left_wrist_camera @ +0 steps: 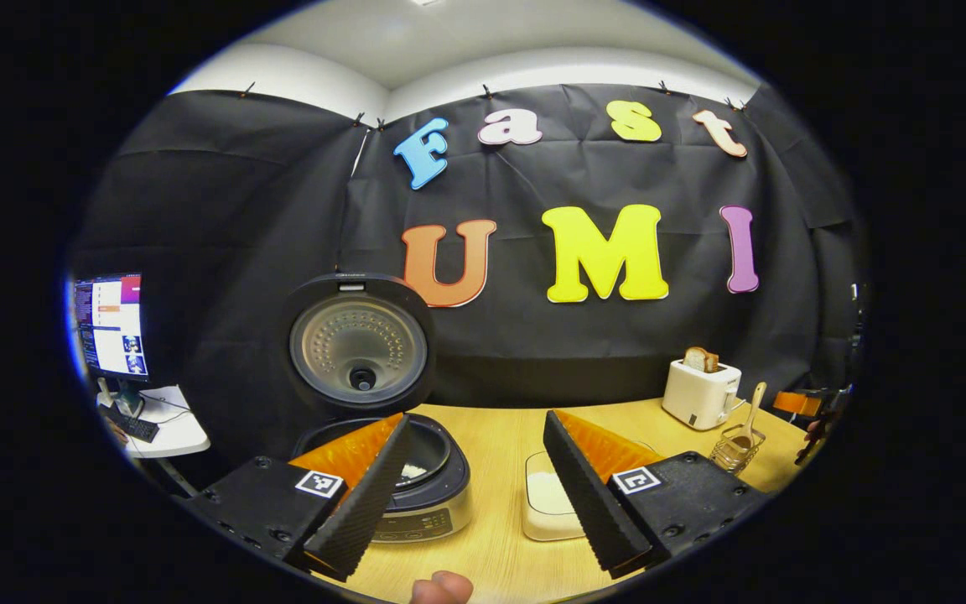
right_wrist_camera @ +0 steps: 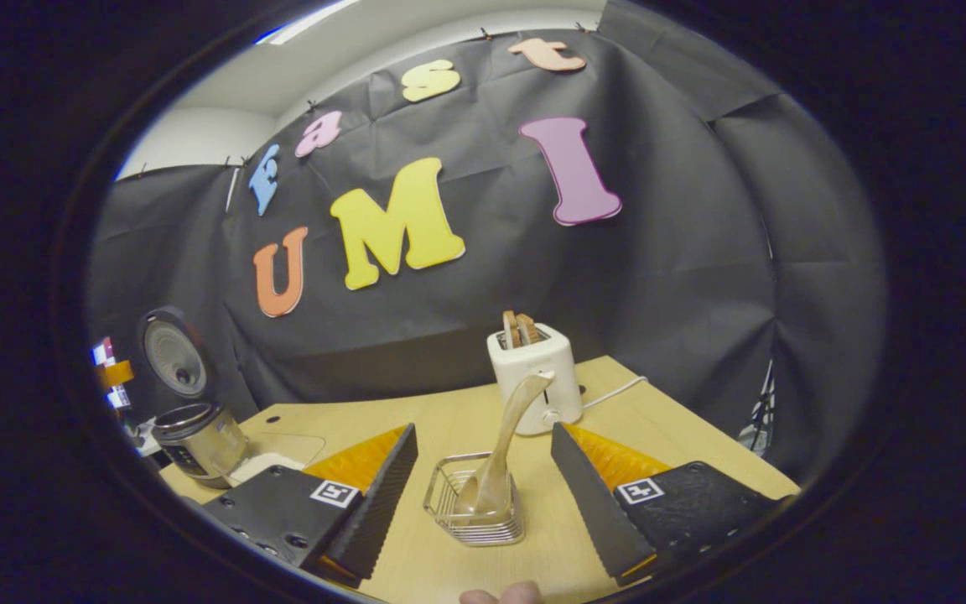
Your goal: Close the left gripper, press the button to open the rice cooker; take a wooden spoon from the chopstick holder with the right hand, scoop a spoonful of rice and pour it into the rice cooker, then put the wooden spoon back into the chopstick holder.
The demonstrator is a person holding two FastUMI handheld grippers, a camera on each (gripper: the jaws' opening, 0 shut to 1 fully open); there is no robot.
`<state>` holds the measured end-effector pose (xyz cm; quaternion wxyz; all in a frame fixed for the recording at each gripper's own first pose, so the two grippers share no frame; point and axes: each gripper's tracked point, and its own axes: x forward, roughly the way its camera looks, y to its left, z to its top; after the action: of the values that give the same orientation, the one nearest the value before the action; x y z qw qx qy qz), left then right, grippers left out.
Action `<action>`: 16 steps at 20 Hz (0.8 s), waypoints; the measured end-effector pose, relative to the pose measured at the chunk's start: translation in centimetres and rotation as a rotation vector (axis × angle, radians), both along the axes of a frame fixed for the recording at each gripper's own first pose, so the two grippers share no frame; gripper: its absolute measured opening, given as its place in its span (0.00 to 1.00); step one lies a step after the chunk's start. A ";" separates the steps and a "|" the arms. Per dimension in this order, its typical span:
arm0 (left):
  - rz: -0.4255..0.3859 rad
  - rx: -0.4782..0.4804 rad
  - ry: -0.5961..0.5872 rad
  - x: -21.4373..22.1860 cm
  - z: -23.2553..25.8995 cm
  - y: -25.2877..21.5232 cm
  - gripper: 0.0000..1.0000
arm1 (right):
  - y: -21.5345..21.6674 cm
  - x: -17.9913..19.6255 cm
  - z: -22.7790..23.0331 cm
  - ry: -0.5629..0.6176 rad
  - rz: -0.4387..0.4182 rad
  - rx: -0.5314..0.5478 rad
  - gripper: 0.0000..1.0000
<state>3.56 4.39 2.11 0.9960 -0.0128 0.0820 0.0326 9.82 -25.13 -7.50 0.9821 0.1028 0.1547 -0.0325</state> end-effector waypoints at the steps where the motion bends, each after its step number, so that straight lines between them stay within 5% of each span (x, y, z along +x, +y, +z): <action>1: 0.000 0.001 0.003 -0.2 -0.1 0.0 1.00 | -0.2 1.0 -0.6 0.021 0.004 0.013 0.92; 16: 0.050 0.080 0.038 -1.0 -0.9 1.6 1.00 | -0.3 8.8 -7.5 0.168 0.058 0.129 0.93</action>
<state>2.55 6.01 1.25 0.9929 0.0257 0.0990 0.0612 18.58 -25.44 -15.01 0.9576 0.1579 0.2412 -0.0024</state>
